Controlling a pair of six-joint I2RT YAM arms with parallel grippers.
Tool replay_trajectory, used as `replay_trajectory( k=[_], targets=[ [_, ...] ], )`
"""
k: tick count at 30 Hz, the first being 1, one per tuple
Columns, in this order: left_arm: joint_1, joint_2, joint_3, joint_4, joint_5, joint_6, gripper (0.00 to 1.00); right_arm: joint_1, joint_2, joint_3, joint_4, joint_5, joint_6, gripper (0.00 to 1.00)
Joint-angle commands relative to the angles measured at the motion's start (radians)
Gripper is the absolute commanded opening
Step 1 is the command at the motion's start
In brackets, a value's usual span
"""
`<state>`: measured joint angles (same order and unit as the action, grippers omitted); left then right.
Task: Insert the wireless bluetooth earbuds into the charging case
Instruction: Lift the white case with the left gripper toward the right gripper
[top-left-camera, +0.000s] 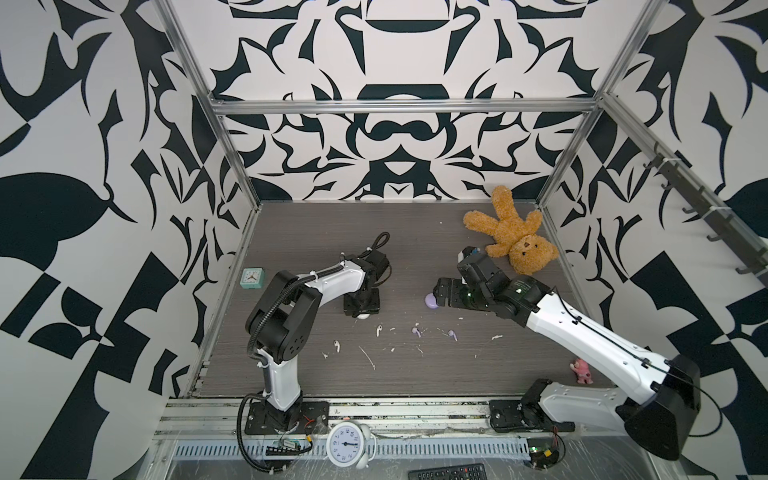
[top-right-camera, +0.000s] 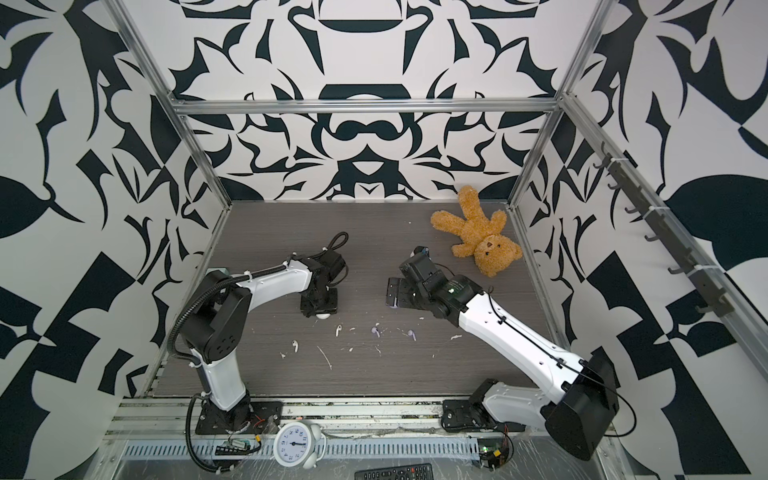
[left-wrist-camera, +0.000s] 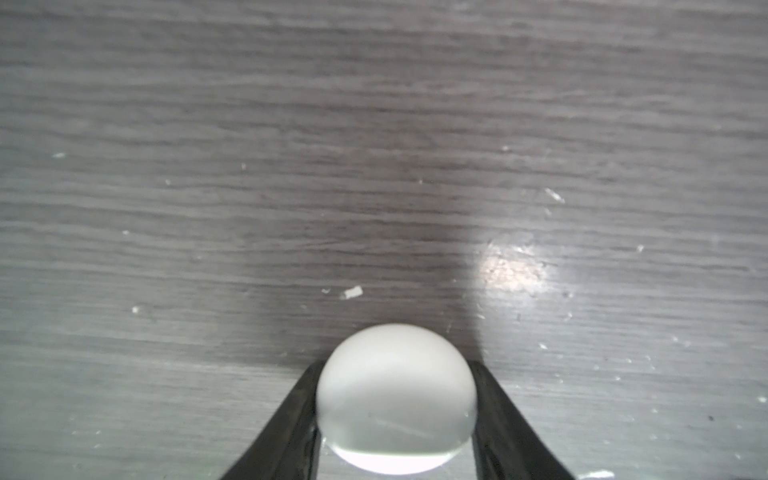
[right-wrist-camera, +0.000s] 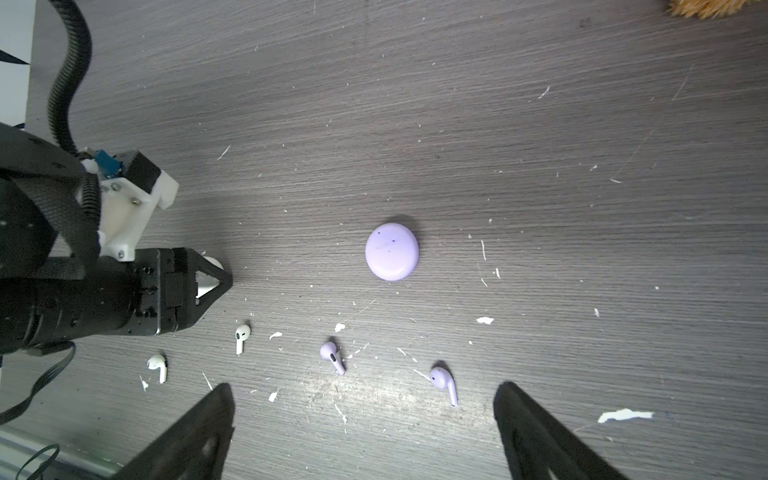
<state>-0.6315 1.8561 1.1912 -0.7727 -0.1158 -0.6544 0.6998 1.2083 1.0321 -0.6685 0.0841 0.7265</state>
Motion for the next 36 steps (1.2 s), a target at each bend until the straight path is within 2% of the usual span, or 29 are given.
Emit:
replay_trajectory(
  k=[1, 15, 19, 24, 29, 33, 36],
  targets=[
    [-0.010, -0.026, -0.023, -0.020, 0.010, 0.004, 0.00, -0.002, 0.015, 0.015, 0.030, -0.043, -0.023, 0.99],
    [-0.043, -0.178, -0.079, 0.038, 0.051, 0.070, 0.00, -0.019, 0.046, 0.041, 0.062, -0.187, -0.122, 0.99],
    [-0.089, -0.240, -0.095, 0.055, 0.030, 0.128, 0.00, -0.047, 0.056, 0.046, 0.072, -0.273, -0.143, 0.99],
    [-0.157, -0.308, -0.132, 0.092, -0.056, 0.173, 0.00, -0.115, 0.069, 0.044, 0.102, -0.409, -0.151, 0.99],
    [-0.211, -0.391, -0.158, 0.113, -0.119, 0.289, 0.00, -0.138, 0.079, 0.062, 0.117, -0.495, -0.174, 0.99],
    [-0.224, -0.463, -0.213, 0.159, -0.092, 0.399, 0.00, -0.139, 0.089, 0.074, 0.135, -0.558, -0.187, 0.99],
    [-0.228, -0.519, -0.252, 0.186, -0.024, 0.493, 0.00, -0.139, 0.094, 0.064, 0.173, -0.621, -0.187, 0.98]
  ],
)
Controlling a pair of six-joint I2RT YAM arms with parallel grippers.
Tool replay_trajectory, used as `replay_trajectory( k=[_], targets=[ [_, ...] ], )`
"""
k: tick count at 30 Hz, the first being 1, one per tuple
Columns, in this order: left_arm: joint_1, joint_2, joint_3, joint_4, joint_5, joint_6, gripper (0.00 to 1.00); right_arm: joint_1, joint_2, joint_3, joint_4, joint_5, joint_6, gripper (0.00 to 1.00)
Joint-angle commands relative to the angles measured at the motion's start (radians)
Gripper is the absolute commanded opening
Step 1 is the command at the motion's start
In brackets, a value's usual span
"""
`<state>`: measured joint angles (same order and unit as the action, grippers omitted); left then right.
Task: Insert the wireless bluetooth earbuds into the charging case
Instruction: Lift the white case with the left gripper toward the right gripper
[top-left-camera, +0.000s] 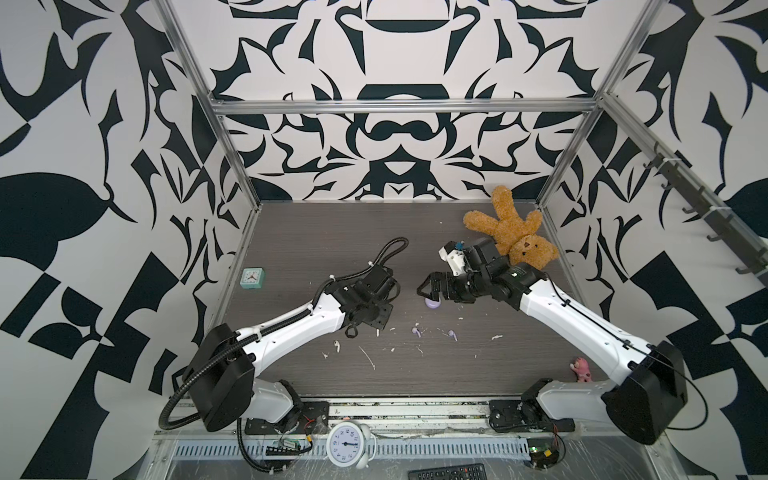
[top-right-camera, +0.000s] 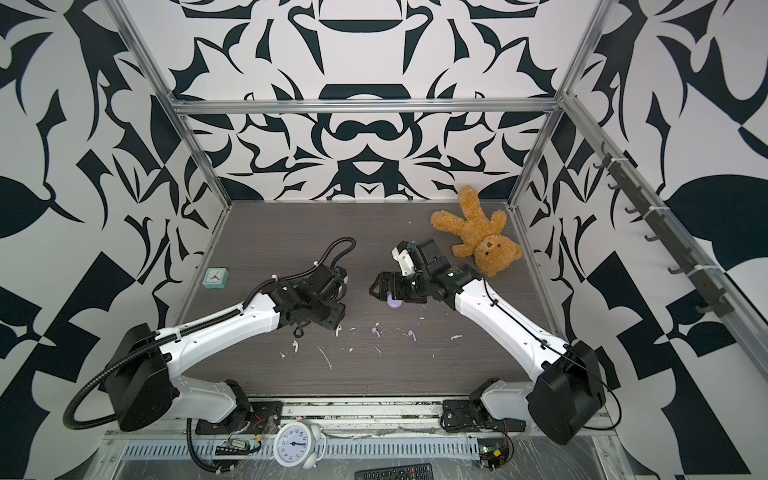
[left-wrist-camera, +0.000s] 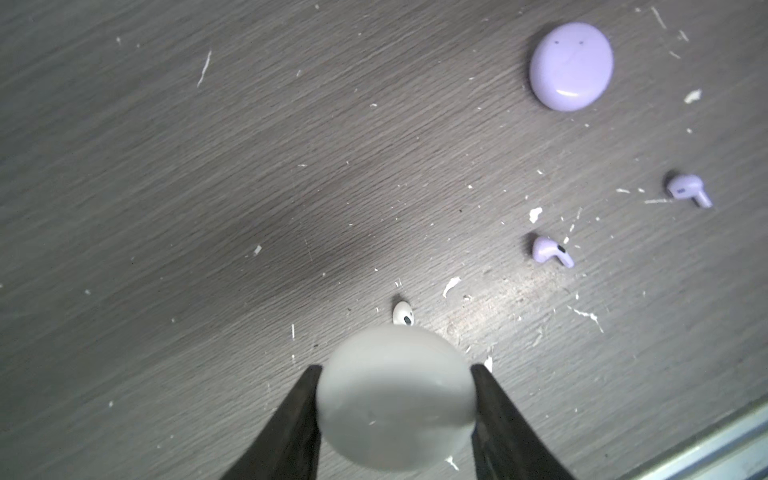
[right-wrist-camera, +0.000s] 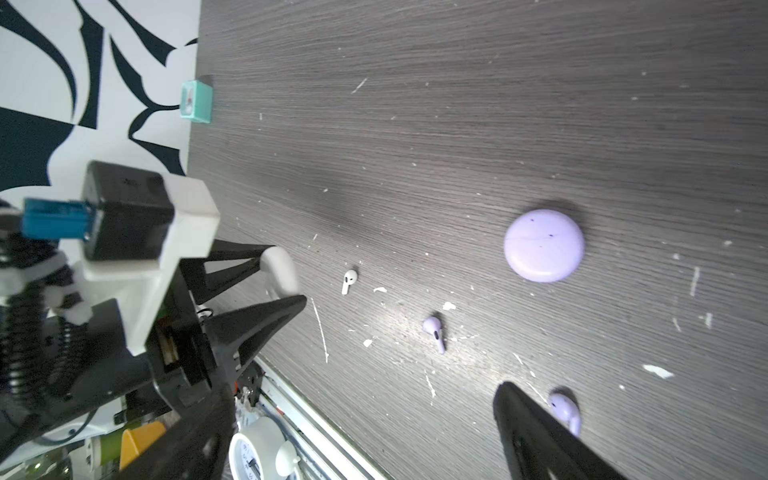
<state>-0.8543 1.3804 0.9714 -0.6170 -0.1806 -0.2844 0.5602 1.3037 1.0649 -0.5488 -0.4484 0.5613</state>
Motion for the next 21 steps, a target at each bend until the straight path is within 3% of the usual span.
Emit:
replay_trajectory(
  k=[1, 6, 14, 21],
  targets=[
    [-0.010, -0.065, -0.049, 0.043, 0.049, 0.145, 0.00, 0.000, 0.001, 0.028, 0.064, -0.107, -0.020, 0.98],
    [-0.026, -0.193, -0.135, 0.126, 0.083, 0.229, 0.00, 0.000, 0.013, 0.018, 0.099, -0.159, -0.016, 0.95],
    [-0.035, -0.384, -0.264, 0.269, 0.160, 0.363, 0.00, 0.004, 0.055, -0.017, 0.189, -0.264, 0.018, 0.81],
    [-0.042, -0.445, -0.326, 0.334, 0.223, 0.398, 0.00, 0.072, 0.098, -0.039, 0.281, -0.288, 0.045, 0.76]
  ],
)
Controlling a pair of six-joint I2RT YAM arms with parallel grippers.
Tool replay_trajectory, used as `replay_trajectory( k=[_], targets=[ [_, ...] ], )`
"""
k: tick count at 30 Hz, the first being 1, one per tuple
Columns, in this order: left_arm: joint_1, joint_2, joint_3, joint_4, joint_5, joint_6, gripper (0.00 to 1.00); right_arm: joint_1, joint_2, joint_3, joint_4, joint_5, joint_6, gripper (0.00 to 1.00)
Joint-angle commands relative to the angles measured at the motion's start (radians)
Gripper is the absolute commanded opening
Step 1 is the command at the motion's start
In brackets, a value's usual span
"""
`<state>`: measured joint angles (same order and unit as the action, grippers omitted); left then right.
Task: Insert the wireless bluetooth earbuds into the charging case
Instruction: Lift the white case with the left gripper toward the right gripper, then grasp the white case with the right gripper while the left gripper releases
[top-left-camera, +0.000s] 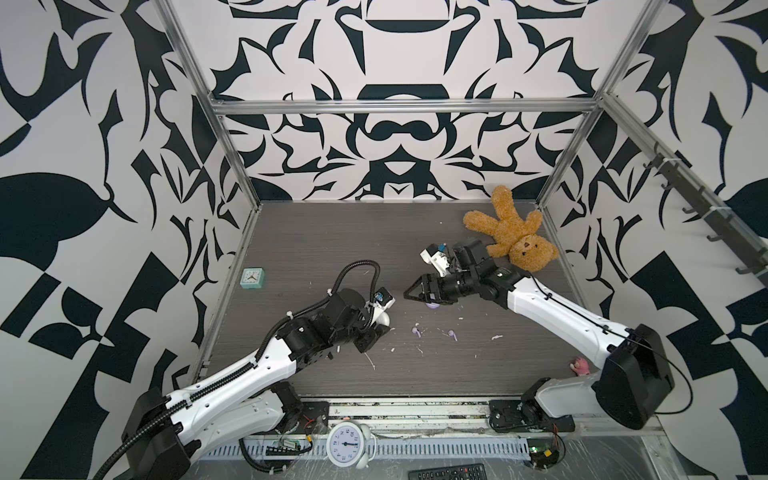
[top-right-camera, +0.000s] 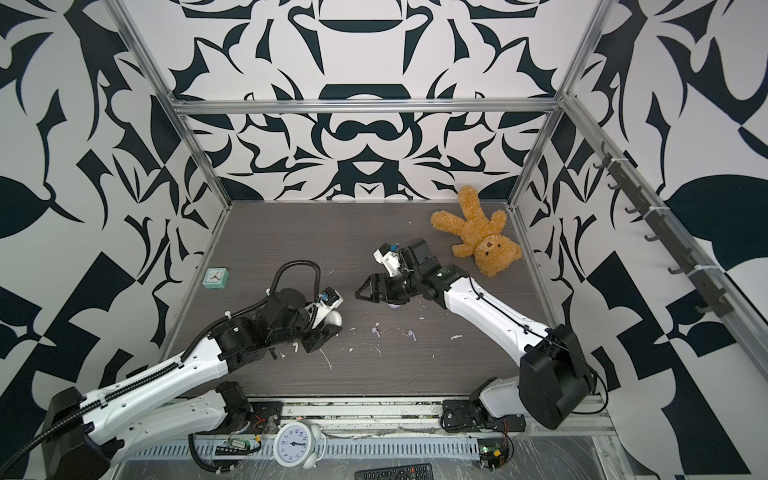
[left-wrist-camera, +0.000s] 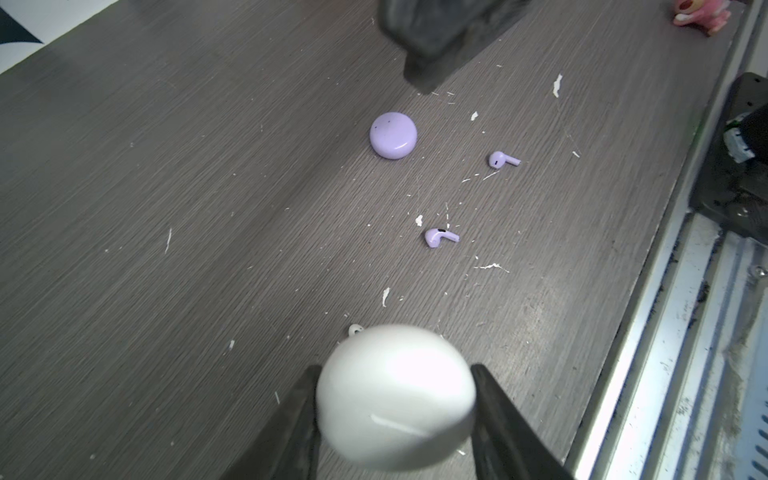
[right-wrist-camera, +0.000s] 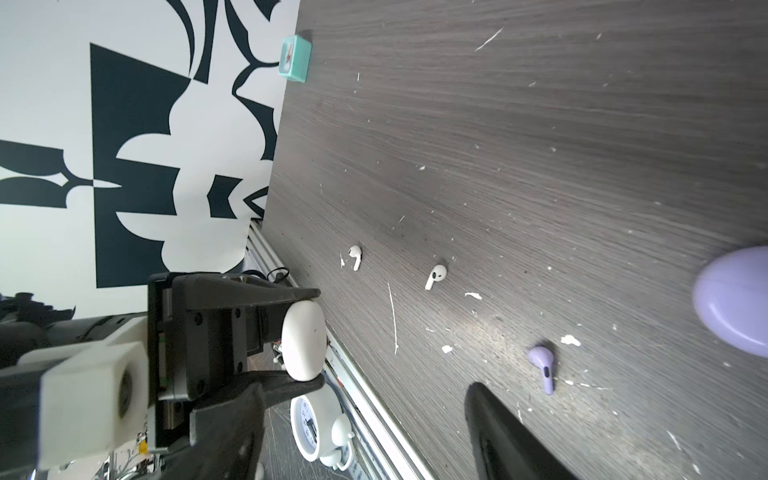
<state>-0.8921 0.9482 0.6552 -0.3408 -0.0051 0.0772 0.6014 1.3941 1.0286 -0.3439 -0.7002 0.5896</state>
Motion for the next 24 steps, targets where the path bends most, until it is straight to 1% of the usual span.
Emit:
replay_trajectory(
  k=[1, 4, 7, 13, 19, 24],
  targets=[
    [-0.005, -0.010, -0.013, 0.065, 0.047, 0.036, 0.00, 0.044, 0.016, -0.005, 0.092, -0.039, 0.023, 0.74],
    [-0.005, 0.001, -0.014, 0.076, 0.034, 0.036, 0.00, 0.083, 0.041, -0.008, 0.117, -0.039, 0.031, 0.72],
    [-0.005, 0.011, -0.014, 0.081, 0.020, 0.025, 0.00, 0.099, 0.051, -0.014, 0.138, -0.035, 0.045, 0.71],
    [-0.005, 0.030, -0.008, 0.087, -0.006, 0.008, 0.00, 0.134, 0.053, -0.038, 0.181, -0.028, 0.061, 0.65],
    [-0.005, 0.055, 0.010, 0.074, -0.018, -0.008, 0.00, 0.150, 0.070, -0.043, 0.194, -0.015, 0.062, 0.55],
    [-0.005, 0.055, 0.011, 0.076, -0.017, -0.014, 0.00, 0.165, 0.084, -0.044, 0.211, -0.012, 0.065, 0.52]
  ],
)
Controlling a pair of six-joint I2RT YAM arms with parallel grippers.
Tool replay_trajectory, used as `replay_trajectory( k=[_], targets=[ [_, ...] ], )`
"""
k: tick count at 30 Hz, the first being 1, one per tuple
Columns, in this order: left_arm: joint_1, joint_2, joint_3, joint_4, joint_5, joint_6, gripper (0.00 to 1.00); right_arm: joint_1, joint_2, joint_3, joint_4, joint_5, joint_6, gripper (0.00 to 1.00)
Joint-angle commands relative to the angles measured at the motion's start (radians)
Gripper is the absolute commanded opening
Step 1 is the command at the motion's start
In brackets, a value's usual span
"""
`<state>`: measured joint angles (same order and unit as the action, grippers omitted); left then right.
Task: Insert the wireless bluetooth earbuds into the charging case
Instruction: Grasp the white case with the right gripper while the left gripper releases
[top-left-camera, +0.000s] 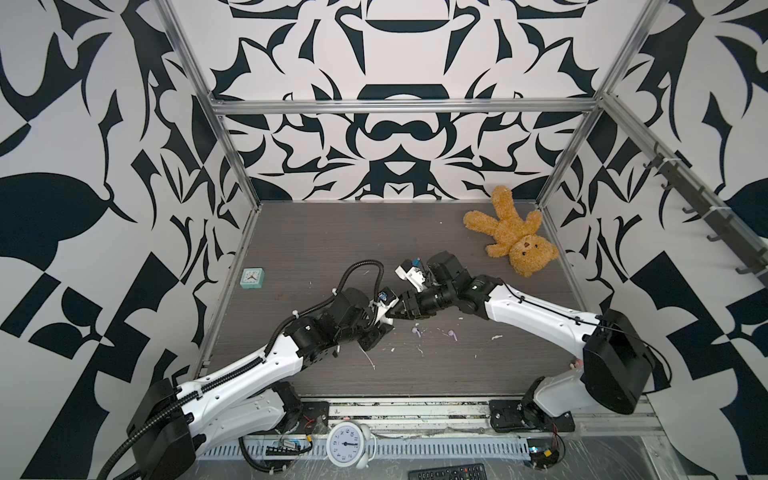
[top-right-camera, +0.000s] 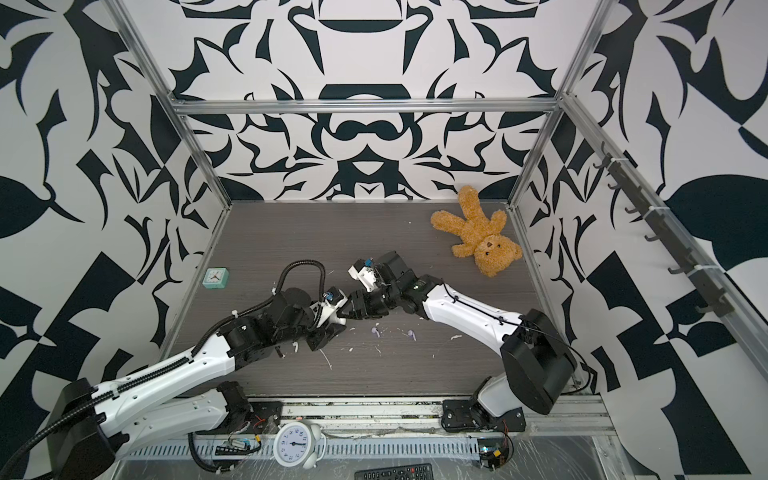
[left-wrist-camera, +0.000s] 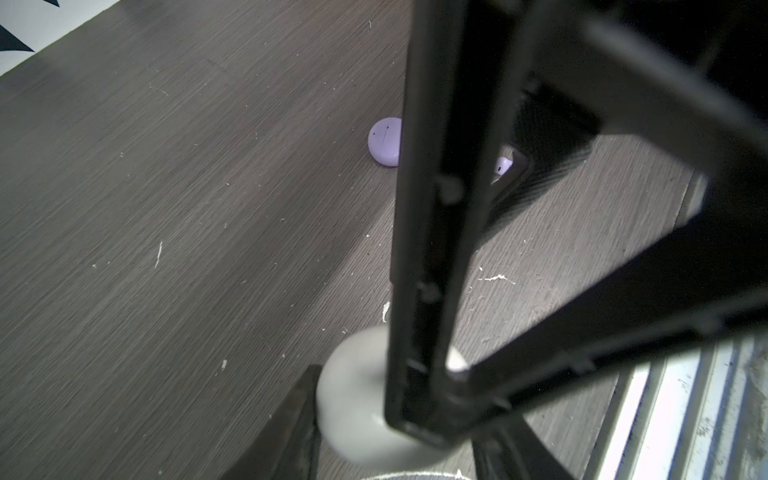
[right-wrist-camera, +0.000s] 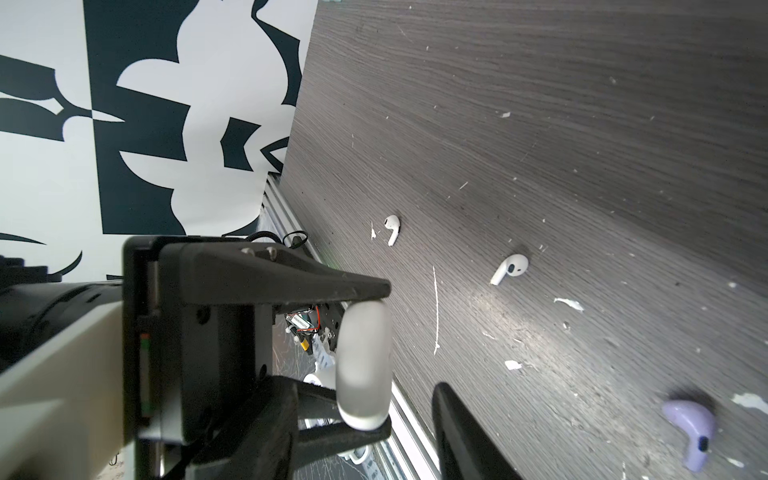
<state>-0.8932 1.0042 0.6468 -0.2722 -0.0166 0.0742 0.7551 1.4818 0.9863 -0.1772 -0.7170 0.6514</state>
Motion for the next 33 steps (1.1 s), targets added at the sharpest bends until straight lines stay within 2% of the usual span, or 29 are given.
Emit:
replay_trajectory(
  k=[1, 25, 32, 33],
  targets=[
    [-0.004, -0.001, 0.020, 0.008, -0.010, -0.014, 0.00, 0.014, -0.002, -0.001, 0.049, 0.003, 0.004, 0.52],
    [-0.004, -0.015, 0.027, 0.015, -0.006, -0.021, 0.00, 0.053, 0.037, 0.003, 0.107, -0.002, 0.026, 0.26],
    [-0.003, -0.015, 0.033, 0.020, -0.014, -0.023, 0.00, 0.059, 0.043, 0.001, 0.113, -0.003, 0.029, 0.13],
    [-0.003, -0.016, 0.035, 0.018, -0.007, -0.023, 0.04, 0.059, 0.041, 0.001, 0.113, -0.004, 0.029, 0.10]
  ],
)
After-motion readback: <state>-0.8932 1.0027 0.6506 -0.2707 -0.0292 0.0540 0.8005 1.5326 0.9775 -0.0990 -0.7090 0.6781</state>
